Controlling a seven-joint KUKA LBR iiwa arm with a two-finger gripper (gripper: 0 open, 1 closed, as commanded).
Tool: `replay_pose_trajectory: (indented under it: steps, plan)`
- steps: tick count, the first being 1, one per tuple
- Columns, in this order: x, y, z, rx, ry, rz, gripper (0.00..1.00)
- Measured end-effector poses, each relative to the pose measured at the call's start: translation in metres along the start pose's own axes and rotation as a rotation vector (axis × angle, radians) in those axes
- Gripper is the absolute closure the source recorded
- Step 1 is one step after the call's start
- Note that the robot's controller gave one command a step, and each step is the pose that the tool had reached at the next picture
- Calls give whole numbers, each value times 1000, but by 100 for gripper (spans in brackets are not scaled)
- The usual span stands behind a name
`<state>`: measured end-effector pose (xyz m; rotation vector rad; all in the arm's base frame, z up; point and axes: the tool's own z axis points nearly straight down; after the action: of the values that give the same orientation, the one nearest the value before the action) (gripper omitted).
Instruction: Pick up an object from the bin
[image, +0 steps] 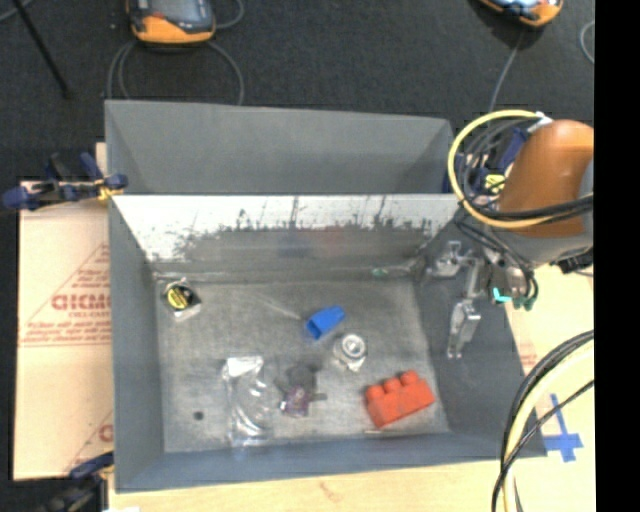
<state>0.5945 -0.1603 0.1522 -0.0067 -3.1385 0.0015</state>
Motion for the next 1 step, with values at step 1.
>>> replay_pose_trajectory:
  steps: [1]
  plan:
    - [80, 51, 22, -3, 1, -129, 0]
